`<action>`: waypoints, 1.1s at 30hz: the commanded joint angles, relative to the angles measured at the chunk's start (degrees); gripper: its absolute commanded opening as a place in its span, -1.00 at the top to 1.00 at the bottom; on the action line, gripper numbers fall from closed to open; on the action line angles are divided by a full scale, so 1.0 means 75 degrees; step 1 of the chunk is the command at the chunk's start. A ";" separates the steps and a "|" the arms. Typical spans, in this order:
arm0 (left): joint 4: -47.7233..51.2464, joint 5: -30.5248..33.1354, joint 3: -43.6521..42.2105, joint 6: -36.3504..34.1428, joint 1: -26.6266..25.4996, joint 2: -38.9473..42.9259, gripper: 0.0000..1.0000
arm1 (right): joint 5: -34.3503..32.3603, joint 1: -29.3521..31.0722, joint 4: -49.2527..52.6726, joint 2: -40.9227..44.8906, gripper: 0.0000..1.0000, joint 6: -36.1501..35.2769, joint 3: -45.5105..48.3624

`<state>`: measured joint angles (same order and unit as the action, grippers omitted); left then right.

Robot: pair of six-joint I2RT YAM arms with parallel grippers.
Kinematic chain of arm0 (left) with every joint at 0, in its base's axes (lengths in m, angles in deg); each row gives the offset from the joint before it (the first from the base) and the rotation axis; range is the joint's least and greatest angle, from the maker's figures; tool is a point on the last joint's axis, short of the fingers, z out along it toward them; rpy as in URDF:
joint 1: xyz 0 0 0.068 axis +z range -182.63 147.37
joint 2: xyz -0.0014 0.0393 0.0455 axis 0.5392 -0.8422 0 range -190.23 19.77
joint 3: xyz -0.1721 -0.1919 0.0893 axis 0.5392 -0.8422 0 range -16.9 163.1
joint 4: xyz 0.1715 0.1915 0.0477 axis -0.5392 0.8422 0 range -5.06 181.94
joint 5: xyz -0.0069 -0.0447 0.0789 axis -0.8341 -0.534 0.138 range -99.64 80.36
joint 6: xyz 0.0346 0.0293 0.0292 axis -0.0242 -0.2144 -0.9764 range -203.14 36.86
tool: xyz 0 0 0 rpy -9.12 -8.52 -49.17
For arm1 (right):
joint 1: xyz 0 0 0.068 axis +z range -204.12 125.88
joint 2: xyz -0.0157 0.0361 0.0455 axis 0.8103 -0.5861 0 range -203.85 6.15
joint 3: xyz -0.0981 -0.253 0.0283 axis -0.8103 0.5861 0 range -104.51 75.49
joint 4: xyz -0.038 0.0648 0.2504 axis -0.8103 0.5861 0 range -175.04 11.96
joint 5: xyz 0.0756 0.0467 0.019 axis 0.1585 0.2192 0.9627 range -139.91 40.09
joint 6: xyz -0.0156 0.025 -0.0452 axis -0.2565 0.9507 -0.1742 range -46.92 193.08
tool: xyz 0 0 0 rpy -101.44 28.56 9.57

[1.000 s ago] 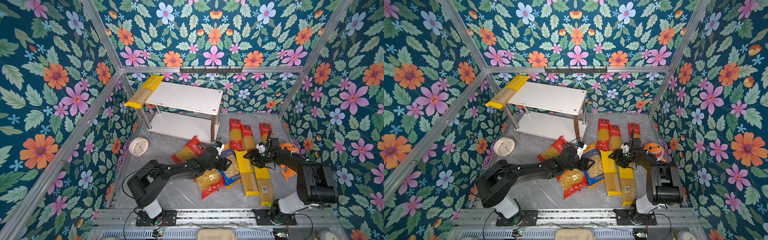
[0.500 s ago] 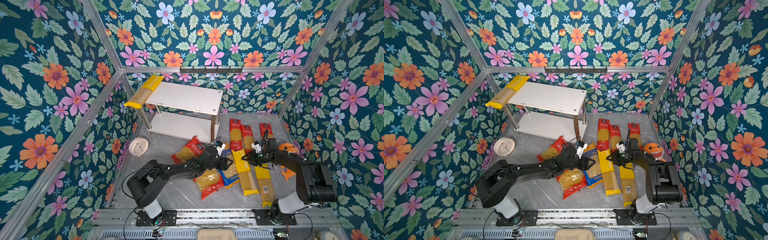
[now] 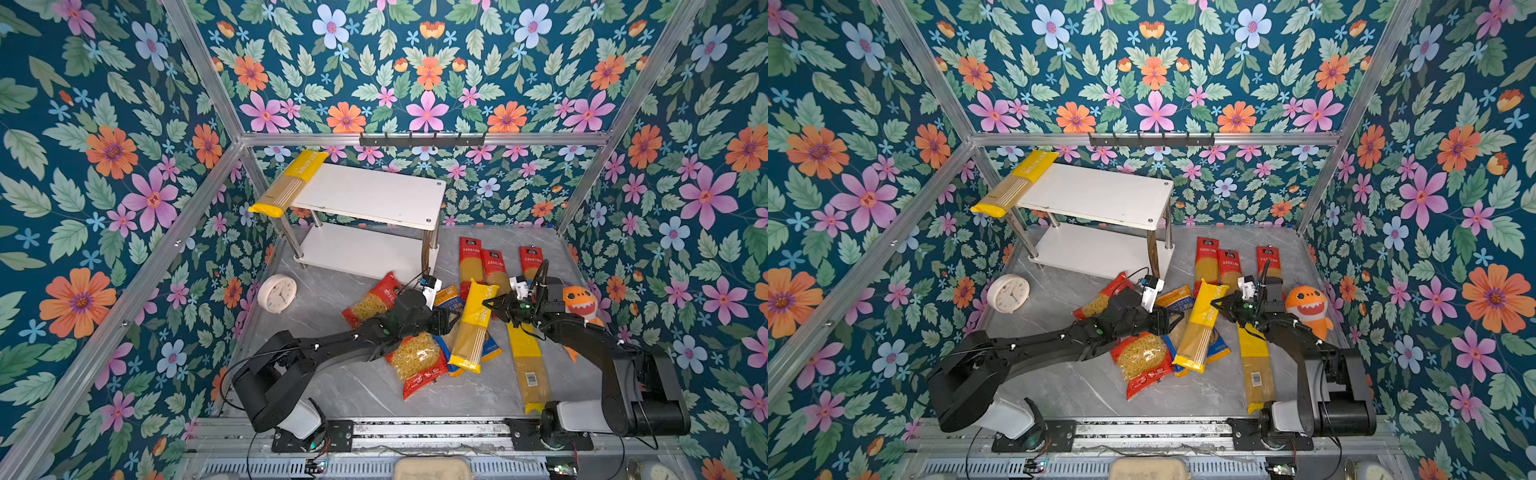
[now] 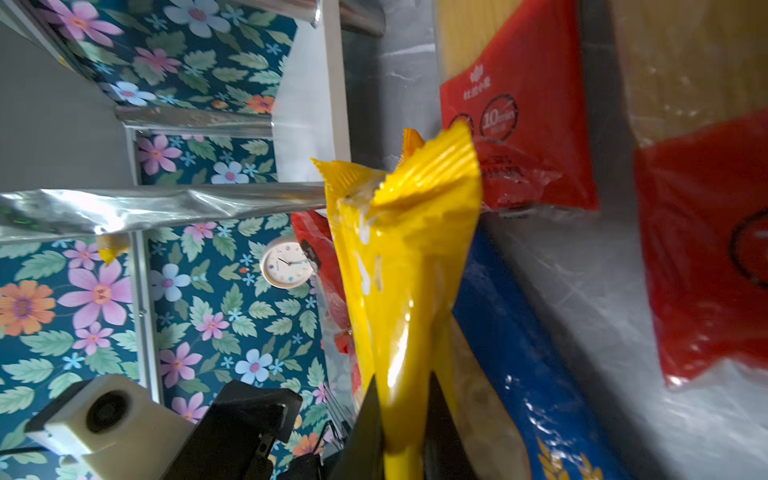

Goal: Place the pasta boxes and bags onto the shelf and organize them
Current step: 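Grasp the yellow pack with both grippers and lift it off the table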

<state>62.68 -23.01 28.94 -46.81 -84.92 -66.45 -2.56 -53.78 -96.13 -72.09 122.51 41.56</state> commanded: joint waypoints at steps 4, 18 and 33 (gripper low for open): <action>-0.0745 0.0000 -0.0722 0.0878 0.0604 0.0892 -0.38 | -0.0404 0.0046 -0.2552 0.0706 1.00 0.2029 -0.0041; -0.5027 -0.0272 -0.2614 0.3813 0.1263 0.1611 -0.78 | -0.4682 0.1389 -0.1914 0.2724 1.00 0.3129 -0.0655; -0.5540 -0.0527 -0.1935 0.3759 0.1055 0.0861 -0.50 | -0.7327 0.3088 -0.1622 0.2865 1.00 0.4567 -0.0886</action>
<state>24.03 -26.15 13.99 -18.63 -77.09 -60.11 -53.31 -31.18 -101.93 -50.54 150.34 35.99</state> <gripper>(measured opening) 0.758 0.125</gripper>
